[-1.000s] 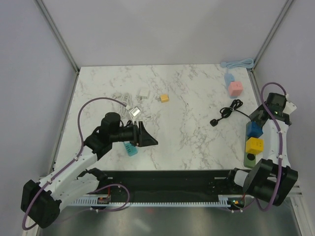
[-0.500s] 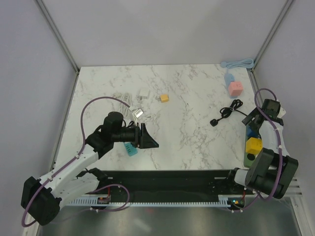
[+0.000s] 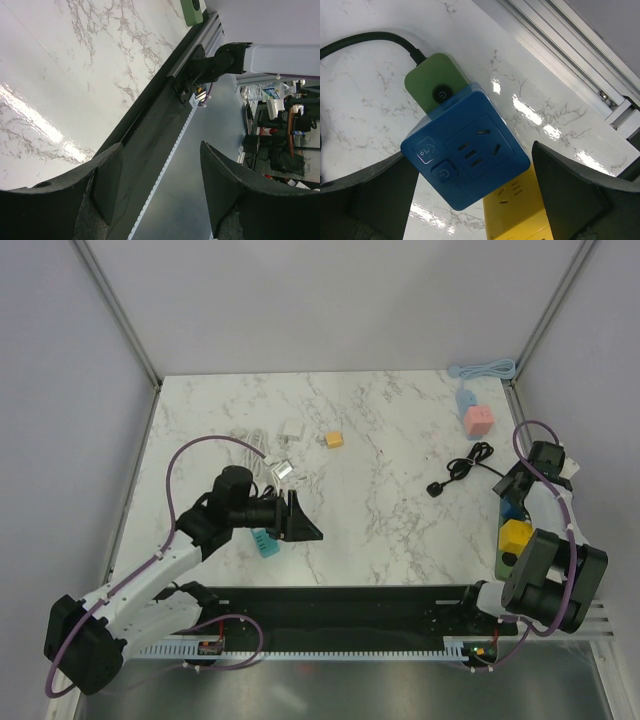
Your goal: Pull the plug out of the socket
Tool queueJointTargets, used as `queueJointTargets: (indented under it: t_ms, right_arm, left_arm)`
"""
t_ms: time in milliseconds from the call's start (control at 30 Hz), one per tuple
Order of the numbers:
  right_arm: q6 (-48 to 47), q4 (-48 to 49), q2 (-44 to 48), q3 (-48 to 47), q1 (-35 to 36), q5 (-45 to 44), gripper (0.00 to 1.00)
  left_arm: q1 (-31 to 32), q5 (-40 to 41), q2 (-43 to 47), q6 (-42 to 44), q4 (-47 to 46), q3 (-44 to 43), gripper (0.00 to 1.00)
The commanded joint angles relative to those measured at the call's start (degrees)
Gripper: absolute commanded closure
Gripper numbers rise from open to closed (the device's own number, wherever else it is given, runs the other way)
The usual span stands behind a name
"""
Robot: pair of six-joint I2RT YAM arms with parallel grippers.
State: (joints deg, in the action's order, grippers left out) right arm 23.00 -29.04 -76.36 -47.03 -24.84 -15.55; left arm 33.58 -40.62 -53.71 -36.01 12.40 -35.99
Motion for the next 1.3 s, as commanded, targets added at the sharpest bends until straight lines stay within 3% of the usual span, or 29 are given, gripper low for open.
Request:
queueJointTargets:
  t_ms: [0, 533, 1133, 1267]
  right_arm:
    - [-0.50, -2.60, -0.11, -1.84, 0.58, -3.34, 0.02]
    - [-4.11, -3.57, -6.78, -8.96, 3.04, -12.40, 0.02]
    - [-5.52, -1.73, -10.48, -11.42, 5.06, -8.36, 0.02]
    - [-4.03, -1.81, -9.43, -10.02, 6.12, -8.18, 0.09]
  left_arm:
    - [0.26, -0.25, -0.43, 2.52, 0.08, -2.77, 0.30]
    - [0.34, -1.48, -2.80, 4.46, 1.57, -4.62, 0.31]
    - [0.34, -0.78, -2.19, 5.16, 3.15, -4.18, 0.31]
    - [0.25, -0.43, -1.92, 4.90, 3.15, -3.57, 0.31]
